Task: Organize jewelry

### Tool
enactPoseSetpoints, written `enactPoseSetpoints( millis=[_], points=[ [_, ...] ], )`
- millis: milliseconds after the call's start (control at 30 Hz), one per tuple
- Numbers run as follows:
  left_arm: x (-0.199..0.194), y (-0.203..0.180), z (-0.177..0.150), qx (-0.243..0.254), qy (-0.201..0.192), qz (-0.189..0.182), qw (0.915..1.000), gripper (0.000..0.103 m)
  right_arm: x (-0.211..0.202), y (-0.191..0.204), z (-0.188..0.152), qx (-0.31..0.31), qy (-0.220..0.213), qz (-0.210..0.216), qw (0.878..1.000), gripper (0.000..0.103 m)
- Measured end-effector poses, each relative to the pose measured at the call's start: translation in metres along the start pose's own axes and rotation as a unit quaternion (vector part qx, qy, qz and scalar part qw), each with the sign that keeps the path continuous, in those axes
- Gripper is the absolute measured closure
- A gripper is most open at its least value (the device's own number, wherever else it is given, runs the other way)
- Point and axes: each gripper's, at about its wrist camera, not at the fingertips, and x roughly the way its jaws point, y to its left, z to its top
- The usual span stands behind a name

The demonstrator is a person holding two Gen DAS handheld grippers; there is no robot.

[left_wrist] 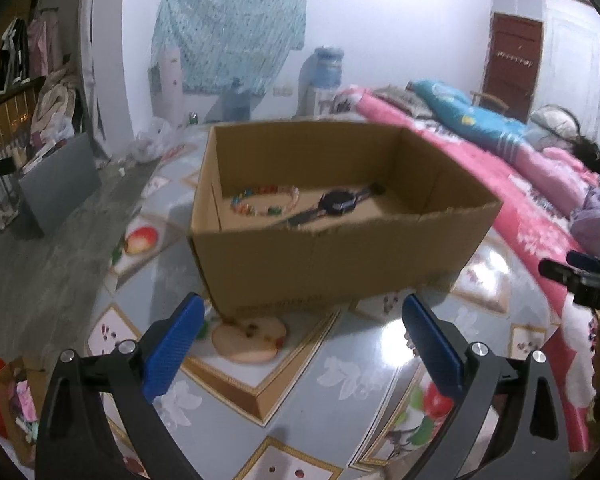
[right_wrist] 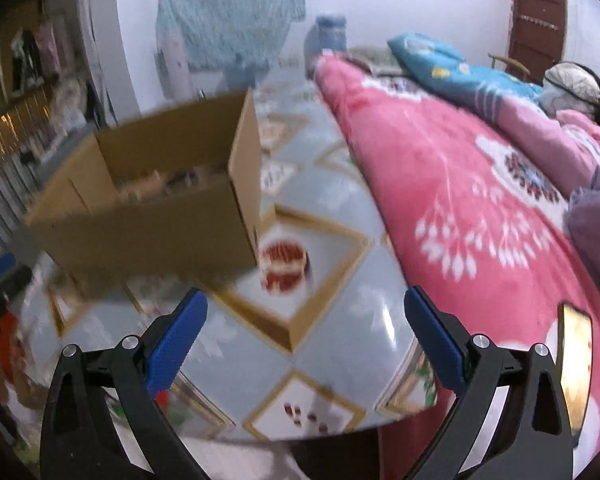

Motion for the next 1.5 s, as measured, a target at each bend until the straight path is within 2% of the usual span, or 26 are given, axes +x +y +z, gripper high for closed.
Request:
enactPoseSetpoints(
  millis=[200,433,700,833,1000,1067,1233,1333,1500],
  points=[
    [0.024,-0.010,-0.013,0.015,0.044,0.028,0.9985,0.006,0.022,0.016,-0.024,-0.037,0.039,-0.033,0.998,0.008],
    [0.049,-0.018,-0.023,0.025,0.093,0.051,0.9940,0.006,0.033,0.026,-0.031,-0.078,0.041,-0.053,0.995,0.008],
    [0.068,-0.018,-0.027,0.024,0.134,0.078,0.9876,0.006,0.029,0.047,-0.030,-0.124,0.012,-0.014,0.992,0.008],
    [0.073,-0.017,-0.028,0.021,0.149,0.085,0.9850,0.006,0.033,0.058,-0.023,-0.136,0.015,-0.010,0.991,0.008],
    [0.079,-0.012,-0.028,0.019,0.159,0.091,0.9829,0.006,0.036,0.063,-0.018,-0.125,0.022,0.044,0.991,0.009],
    [0.080,-0.010,-0.029,0.018,0.162,0.092,0.9823,0.006,0.039,0.063,-0.015,-0.125,0.026,0.061,0.990,0.014],
    [0.086,-0.005,-0.028,0.016,0.168,0.097,0.9809,0.006,0.047,0.067,-0.014,-0.112,0.056,0.111,0.986,0.043],
    [0.091,-0.006,-0.025,0.017,0.171,0.099,0.9802,0.006,0.049,0.071,-0.015,-0.097,0.075,0.144,0.982,0.052],
    [0.097,-0.005,-0.024,0.017,0.172,0.102,0.9796,0.006,0.051,0.078,-0.015,-0.092,0.092,0.174,0.976,0.059]
  ],
)
